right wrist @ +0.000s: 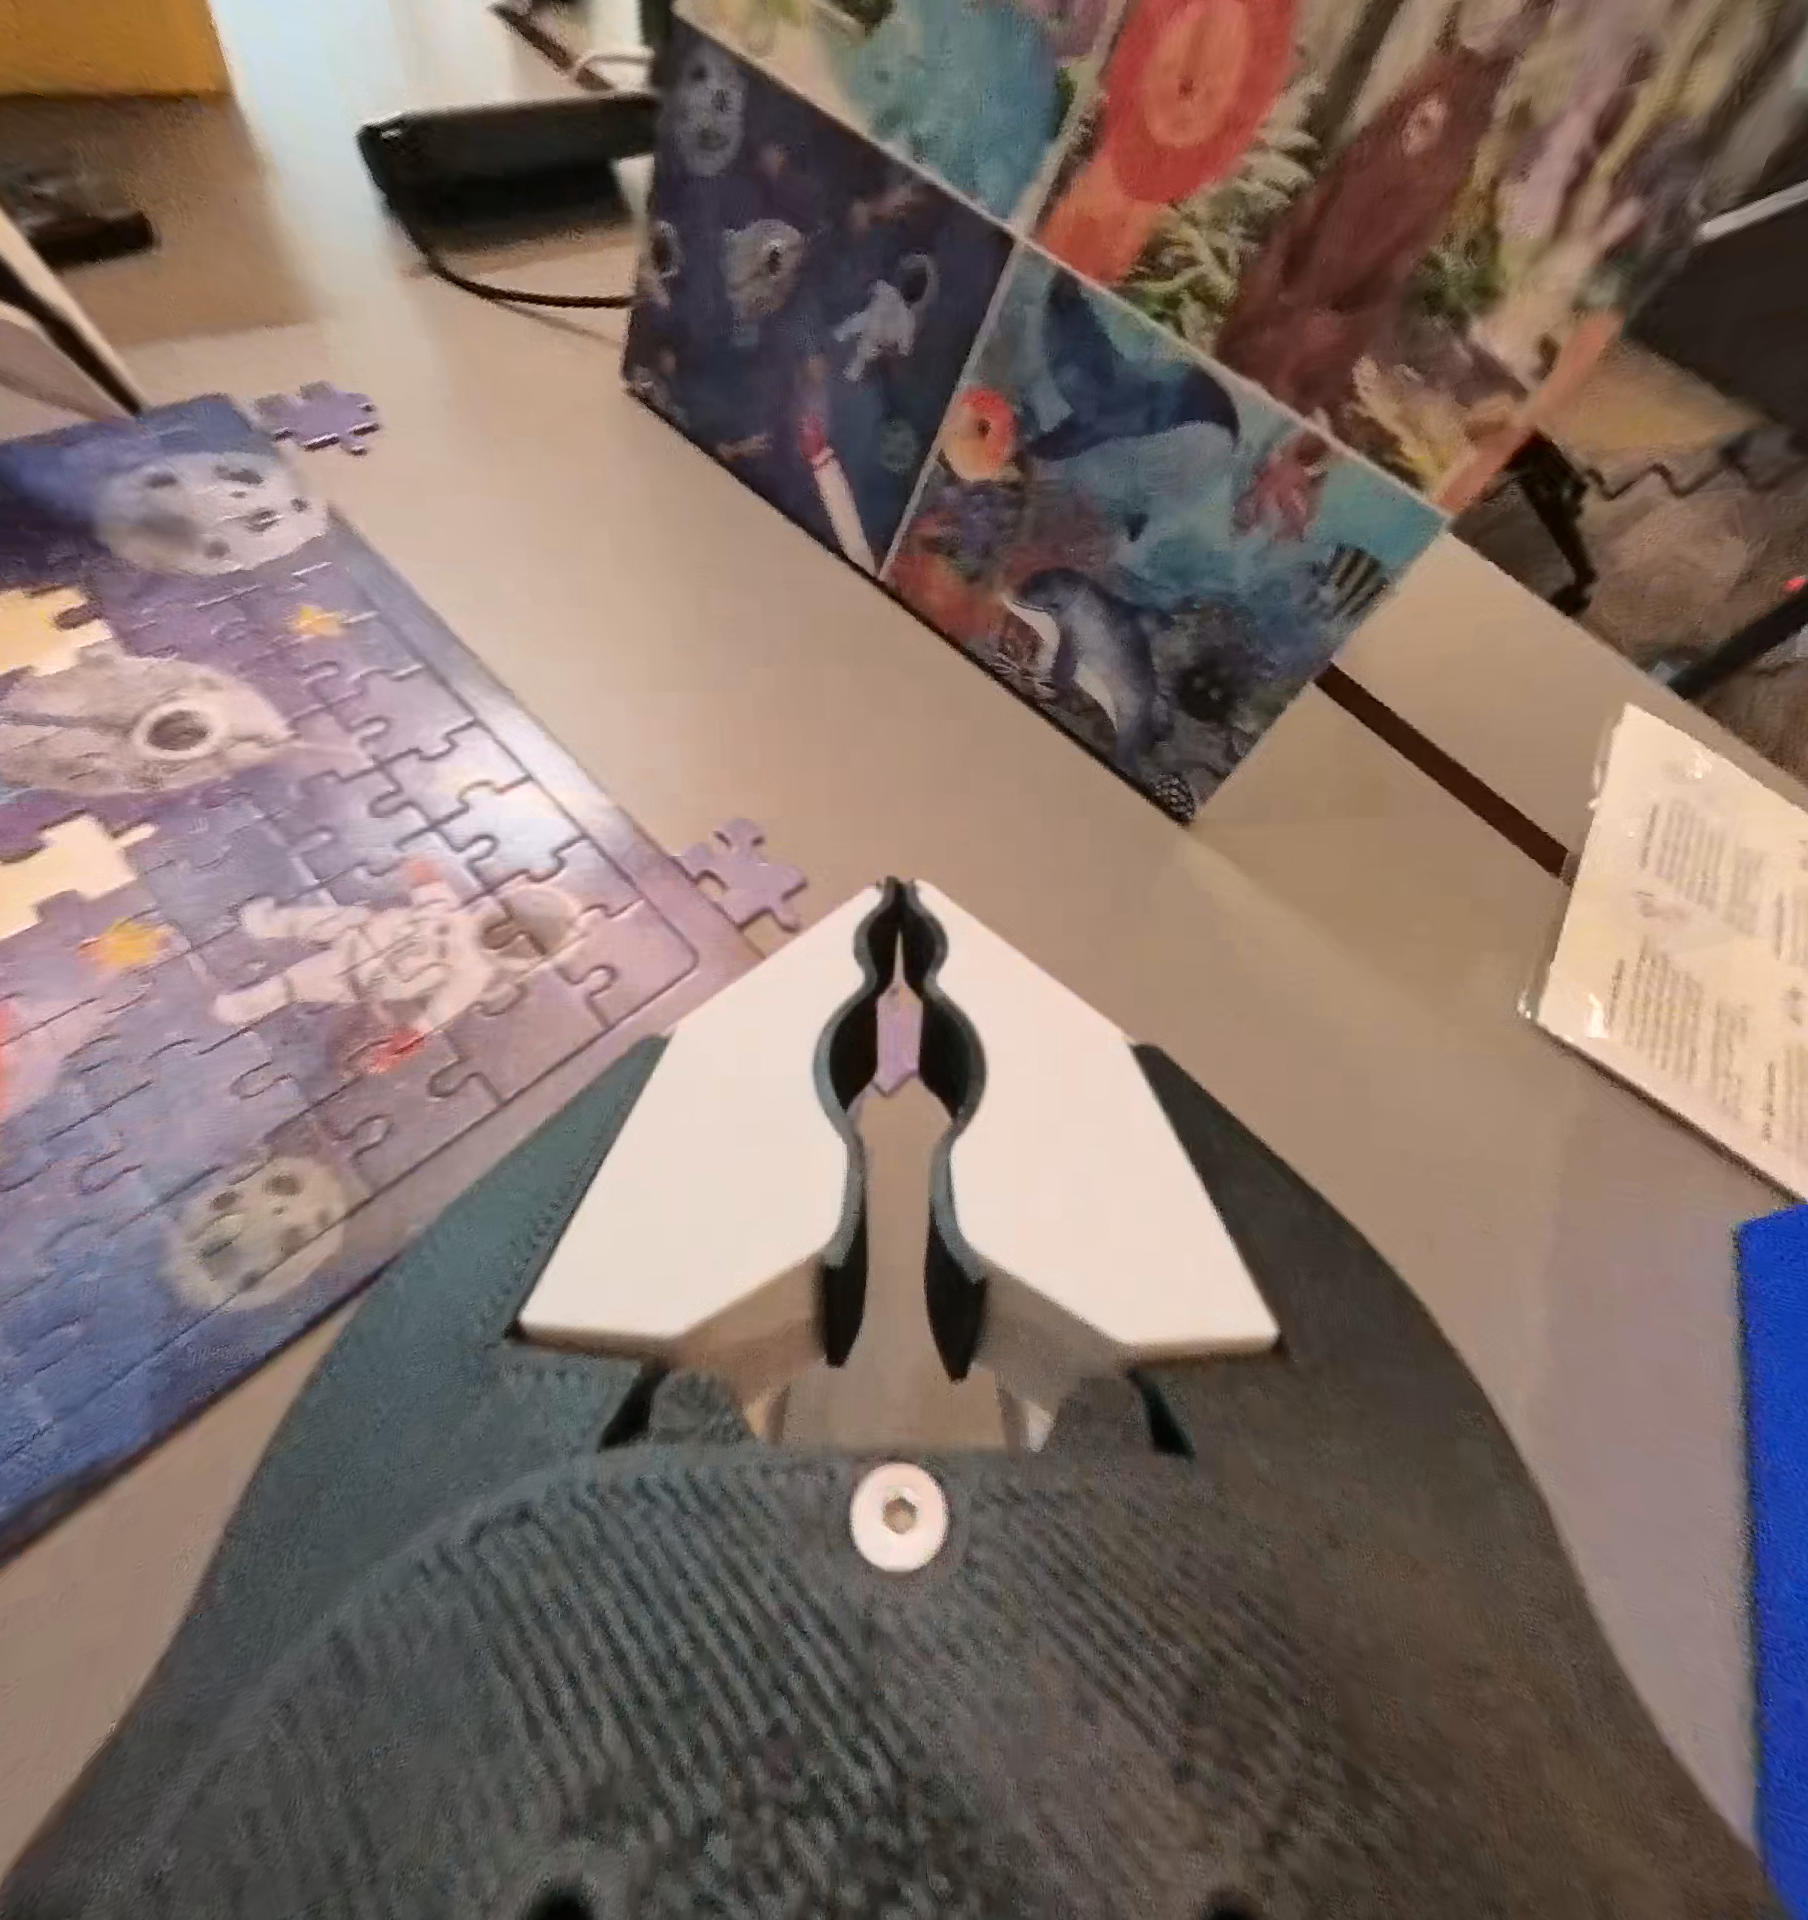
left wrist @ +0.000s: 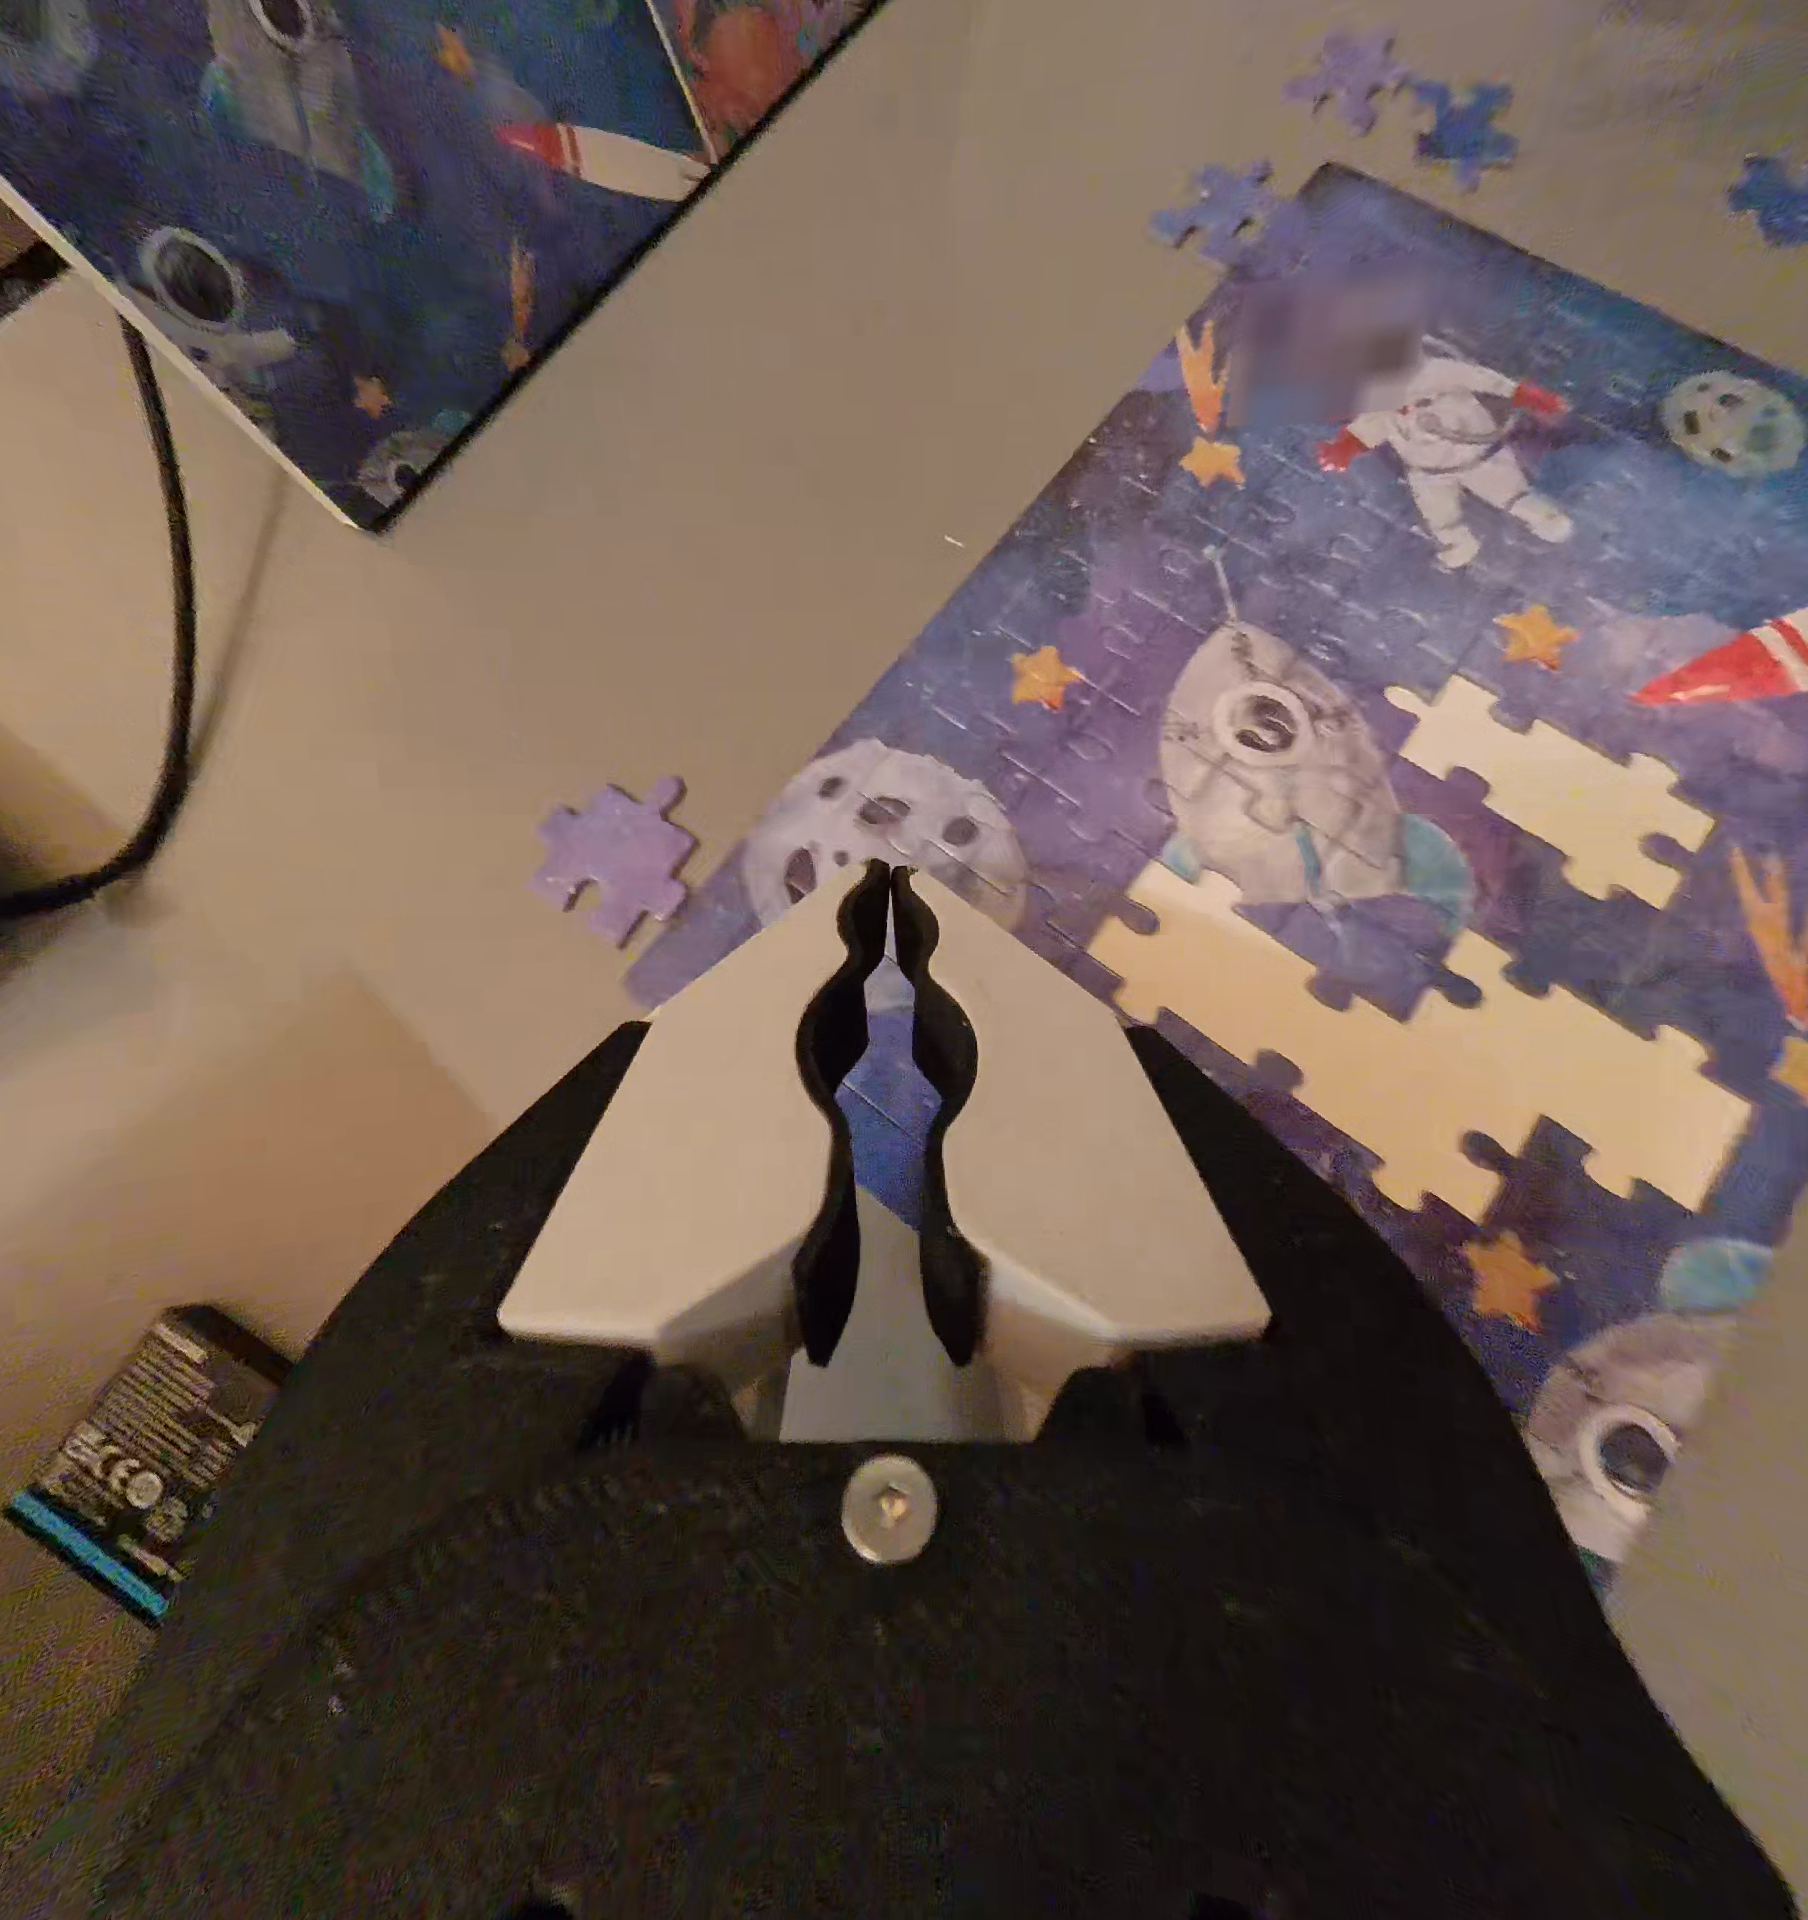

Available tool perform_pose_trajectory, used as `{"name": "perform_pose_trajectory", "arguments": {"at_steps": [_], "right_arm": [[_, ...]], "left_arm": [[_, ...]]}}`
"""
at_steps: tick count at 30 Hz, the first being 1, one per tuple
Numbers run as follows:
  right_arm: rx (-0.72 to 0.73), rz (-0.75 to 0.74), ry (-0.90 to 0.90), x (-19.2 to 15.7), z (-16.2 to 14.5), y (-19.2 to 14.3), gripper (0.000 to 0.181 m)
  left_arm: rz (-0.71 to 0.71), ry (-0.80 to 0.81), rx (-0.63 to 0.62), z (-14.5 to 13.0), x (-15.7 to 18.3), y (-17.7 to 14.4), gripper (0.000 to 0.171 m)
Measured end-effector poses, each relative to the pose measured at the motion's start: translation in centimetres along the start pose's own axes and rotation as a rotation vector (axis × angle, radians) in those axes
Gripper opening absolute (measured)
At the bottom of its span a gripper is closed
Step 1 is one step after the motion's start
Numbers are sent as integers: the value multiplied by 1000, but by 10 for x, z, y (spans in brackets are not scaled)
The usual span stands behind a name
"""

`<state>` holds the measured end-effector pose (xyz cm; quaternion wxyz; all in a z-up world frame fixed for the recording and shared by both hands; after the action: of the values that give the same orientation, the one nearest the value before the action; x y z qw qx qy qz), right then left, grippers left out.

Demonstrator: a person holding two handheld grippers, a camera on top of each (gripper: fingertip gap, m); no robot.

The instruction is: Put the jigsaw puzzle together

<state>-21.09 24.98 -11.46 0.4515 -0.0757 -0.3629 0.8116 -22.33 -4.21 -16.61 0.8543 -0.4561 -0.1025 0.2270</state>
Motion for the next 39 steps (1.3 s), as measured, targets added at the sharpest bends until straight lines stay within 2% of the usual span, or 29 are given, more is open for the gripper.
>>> {"name": "perform_pose_trajectory", "arguments": {"at_steps": [3,5,6,8,11,13,17,22,26,34,39], "right_arm": [[27,47,120,11,-23,13,0],[16,50,148,15,-34,10,0],[27,28,149,19,-38,9,0],[16,25,161,24,-43,11,0],[8,44,189,28,-44,12,0],[12,2,190,35,-48,9,1],[-5,-61,192,44,-55,5,4],[6,63,241,31,-54,14,17],[-49,101,228,24,-59,23,27],[-186,195,133,-5,-66,37,36],[-200,212,111,-11,-65,40,38]], "left_arm": [[112,1,3,5,-35,9,0],[204,-14,-29,-11,-54,8,0],[206,-31,-42,-20,-57,6,0],[208,-62,9,-31,-63,0,0],[137,-153,61,-34,-70,-5,0],[90,-194,104,-31,-71,-10,0],[117,-188,150,-28,-73,-18,0],[135,-169,128,-28,-70,-16,0],[151,-158,132,-27,-70,-19,0],[187,-189,144,-29,-78,-20,0],[192,-180,128,-30,-78,-17,0]]}}
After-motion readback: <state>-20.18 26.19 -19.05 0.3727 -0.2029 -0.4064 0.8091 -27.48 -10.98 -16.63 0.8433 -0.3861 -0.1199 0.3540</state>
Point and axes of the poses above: each gripper's, where its closed fingertips meet, y out along the fingers, z out of its top, x = y × z across the jaws, the point moved 3 cm from there along -y, back along the fingers, and after that the axes turned 13 degrees about -x, right-handed, at the moved point
